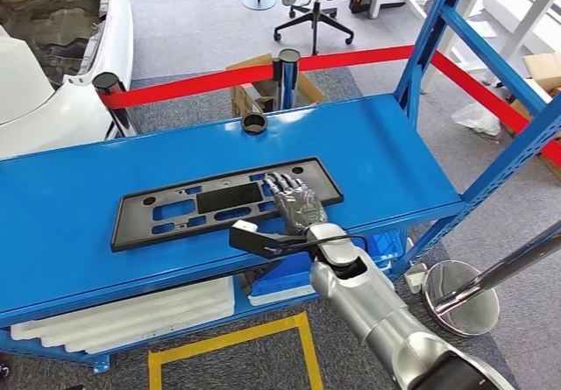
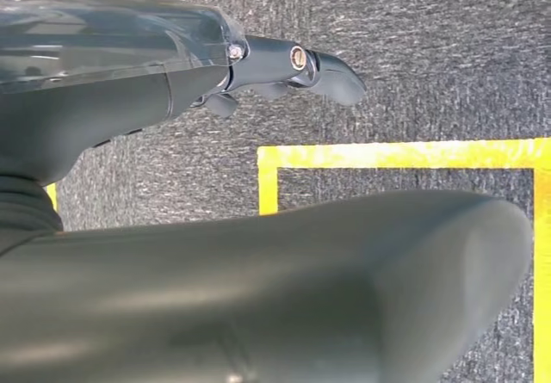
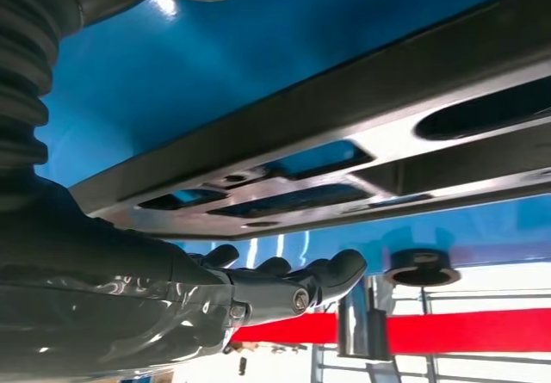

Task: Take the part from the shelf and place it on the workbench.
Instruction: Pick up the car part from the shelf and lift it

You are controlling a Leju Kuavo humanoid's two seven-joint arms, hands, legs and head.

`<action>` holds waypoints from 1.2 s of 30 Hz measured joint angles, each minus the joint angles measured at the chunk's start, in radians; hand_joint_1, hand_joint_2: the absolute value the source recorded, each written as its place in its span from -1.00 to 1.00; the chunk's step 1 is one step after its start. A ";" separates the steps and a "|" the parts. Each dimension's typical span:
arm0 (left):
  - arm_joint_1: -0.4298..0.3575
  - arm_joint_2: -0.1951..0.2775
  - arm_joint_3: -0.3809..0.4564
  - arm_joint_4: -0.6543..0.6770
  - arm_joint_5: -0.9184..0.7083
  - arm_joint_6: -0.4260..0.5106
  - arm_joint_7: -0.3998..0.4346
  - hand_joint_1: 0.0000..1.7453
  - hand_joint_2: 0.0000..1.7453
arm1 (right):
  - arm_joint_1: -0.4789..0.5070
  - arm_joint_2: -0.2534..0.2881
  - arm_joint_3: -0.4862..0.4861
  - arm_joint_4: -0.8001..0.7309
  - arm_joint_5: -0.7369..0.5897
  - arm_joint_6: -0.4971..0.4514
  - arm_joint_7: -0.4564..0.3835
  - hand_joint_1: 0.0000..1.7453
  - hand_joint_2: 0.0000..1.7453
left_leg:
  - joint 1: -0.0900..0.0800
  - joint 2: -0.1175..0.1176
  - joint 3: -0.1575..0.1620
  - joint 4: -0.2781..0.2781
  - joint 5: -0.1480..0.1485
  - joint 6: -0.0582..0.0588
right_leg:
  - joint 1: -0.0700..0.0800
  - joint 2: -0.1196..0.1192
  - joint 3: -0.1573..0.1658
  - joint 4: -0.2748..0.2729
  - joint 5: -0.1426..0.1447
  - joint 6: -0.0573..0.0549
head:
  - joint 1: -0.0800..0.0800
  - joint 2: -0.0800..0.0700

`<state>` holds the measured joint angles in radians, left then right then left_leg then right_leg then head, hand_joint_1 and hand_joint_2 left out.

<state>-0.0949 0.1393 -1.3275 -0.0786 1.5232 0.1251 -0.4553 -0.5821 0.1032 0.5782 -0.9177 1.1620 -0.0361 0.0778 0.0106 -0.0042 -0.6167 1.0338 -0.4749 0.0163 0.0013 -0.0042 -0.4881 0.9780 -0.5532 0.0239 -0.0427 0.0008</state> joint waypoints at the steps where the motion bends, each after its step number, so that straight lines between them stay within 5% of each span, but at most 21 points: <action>1: -0.001 0.000 -0.001 0.000 0.000 0.000 -0.001 -1.00 -1.00 | -0.002 0.004 0.000 0.006 0.000 -0.001 -0.002 -1.00 1.00 | 0.000 0.000 0.000 0.000 0.000 0.000 | 0.000 0.000 0.000 0.000 0.000 0.000 | 0.000 0.000; 5: -0.003 0.000 -0.012 0.000 0.000 -0.003 -0.006 -1.00 -1.00 | -0.008 0.020 0.001 0.027 0.007 -0.020 -0.013 1.00 1.00 | 0.000 0.000 0.000 0.000 0.000 0.000 | 0.000 0.000 0.000 0.000 0.000 0.000 | 0.000 0.000; 28: -0.012 -0.001 -0.056 0.000 0.000 -0.019 -0.029 -1.00 -1.00 | 0.007 0.047 0.025 -0.050 0.040 -0.075 -0.031 1.00 1.00 | 0.000 0.000 0.002 0.000 0.000 0.000 | 0.000 0.000 0.001 0.000 0.000 0.000 | 0.000 0.000; 32: -0.012 -0.003 -0.067 0.000 -0.002 -0.016 -0.068 -1.00 1.00 | 0.014 0.041 0.027 -0.065 0.044 -0.082 -0.029 1.00 1.00 | 0.000 0.000 0.002 0.000 0.000 0.000 | 0.000 0.000 0.001 0.000 0.000 0.000 | 0.000 0.000; 36: -0.010 -0.004 -0.076 0.000 -0.002 -0.011 -0.087 -1.00 1.00 | 0.041 0.022 0.021 -0.116 0.043 -0.092 -0.027 1.00 1.00 | 0.000 0.000 0.002 0.000 0.000 0.000 | 0.000 0.000 0.001 0.000 0.000 0.000 | 0.000 0.000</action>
<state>-0.1049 0.1354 -1.4031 -0.0786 1.5209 0.1141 -0.5419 -0.5407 0.1255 0.5989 -1.0340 1.2046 -0.1281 0.0511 0.0105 -0.0041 -0.6144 1.0339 -0.4749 0.0163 0.0011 -0.0042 -0.4867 0.9779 -0.5533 0.0237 -0.0427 0.0008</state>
